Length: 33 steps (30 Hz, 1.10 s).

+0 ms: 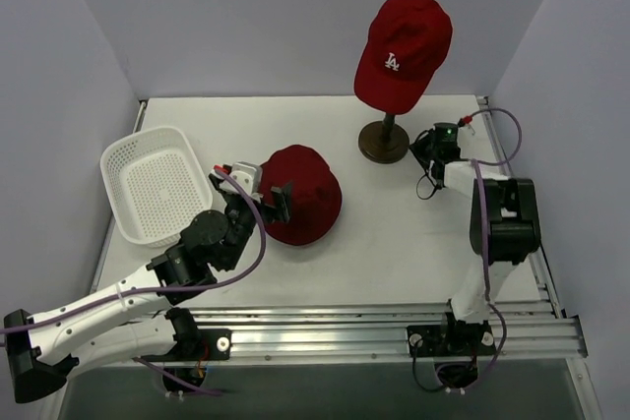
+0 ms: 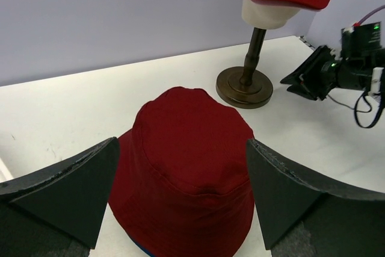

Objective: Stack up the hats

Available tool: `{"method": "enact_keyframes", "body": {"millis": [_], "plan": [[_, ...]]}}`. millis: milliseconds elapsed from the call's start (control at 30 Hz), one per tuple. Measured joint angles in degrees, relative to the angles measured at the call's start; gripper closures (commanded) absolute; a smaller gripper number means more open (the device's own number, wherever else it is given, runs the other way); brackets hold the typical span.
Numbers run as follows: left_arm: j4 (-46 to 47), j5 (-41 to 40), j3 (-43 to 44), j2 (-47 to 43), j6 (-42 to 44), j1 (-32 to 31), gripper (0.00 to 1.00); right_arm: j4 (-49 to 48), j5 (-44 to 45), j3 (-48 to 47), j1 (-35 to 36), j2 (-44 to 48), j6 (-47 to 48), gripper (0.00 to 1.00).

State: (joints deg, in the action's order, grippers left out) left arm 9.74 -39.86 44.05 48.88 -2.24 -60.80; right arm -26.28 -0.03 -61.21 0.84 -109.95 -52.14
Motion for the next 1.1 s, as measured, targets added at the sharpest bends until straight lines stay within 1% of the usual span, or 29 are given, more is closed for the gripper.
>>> {"method": "enact_keyframes", "body": {"millis": [67, 133, 167, 233, 267, 333, 367, 433, 500, 567, 633, 733, 767, 867, 967, 1100], "plan": [[0.0, -0.11, 0.0, 0.2, 0.04, 0.0, 0.05, 1.53, -0.33, 1.46, -0.02, 5.4, 1.46, 0.69], [0.0, -0.2, 0.0, 0.39, 0.09, 0.0, 0.05, 2.01, -0.9, 3.54, -0.02, 12.17, 2.8, 0.64], [0.0, -0.2, 0.0, 0.5, 0.09, 0.0, 0.06, 1.99, -1.14, 4.76, 0.0, 16.04, 3.43, 0.59], [-0.02, -0.15, 0.0, 0.68, 0.11, 0.02, 0.05, 2.58, -1.6, 6.43, 0.0, 22.88, 4.35, 0.56], [0.0, -0.13, 0.0, 0.79, 0.04, 0.02, 0.05, 3.28, -1.64, 6.8, 0.02, 26.43, 4.7, 0.52], [0.0, 0.59, 0.02, 1.14, -0.28, 0.31, 0.07, 4.74, -1.57, 6.91, 0.22, 32.65, 5.38, 0.49], [-0.22, 1.51, 0.22, 1.46, -0.63, 0.66, 0.09, 5.22, -1.55, 6.91, 0.28, 35.21, 5.79, 0.44], [-1.14, 3.93, 1.68, 2.89, -1.79, 1.81, 0.11, 6.29, -1.7, 6.91, 0.37, 38.88, 6.51, 0.4], [-3.41, 6.99, 5.16, 5.2, -3.1, 3.32, 0.13, 7.82, -1.84, 6.91, 0.37, 41.94, 7.23, 0.37], [-5.66, 10.14, 10.03, 8.04, -4.39, 4.57, 0.13, 9.01, -2.34, 6.91, 0.37, 43.74, 7.91, 0.36], [-6.19, 13.0, 13.0, 9.31, -5.31, 5.05, 0.13, 10.27, -3.08, 6.75, 0.37, 44.81, 8.85, 0.35], [-6.58, 15.82, 13.51, 8.87, -6.38, 5.03, 0.12, 11.02, -4.92, 6.4, 0.37, 45.16, 9.68, 0.35], [-6.64, 16.17, 13.44, 8.83, -6.49, 5.03, 0.12, 11.04, -5.66, 6.29, 0.37, 45.16, 9.86, 0.32], [-6.82, 16.7, 12.76, 8.9, -6.91, 5.46, 0.11, 11.19, -7.85, 5.2, 1.05, 44.89, 10.32, 0.31], [-7.48, 19.15, 13.42, 10.14, -8.33, 7.91, 0.13, 13.33, -6.6, 1.7, 4.24, 43.95, 11.45, 0.3], [-10.03, 24.22, 19.63, 15.32, -10.6, 12.63, 0.14, 15.13, -5.25, -3.02, 8.35, 43.04, 13.05, 0.3]]}}
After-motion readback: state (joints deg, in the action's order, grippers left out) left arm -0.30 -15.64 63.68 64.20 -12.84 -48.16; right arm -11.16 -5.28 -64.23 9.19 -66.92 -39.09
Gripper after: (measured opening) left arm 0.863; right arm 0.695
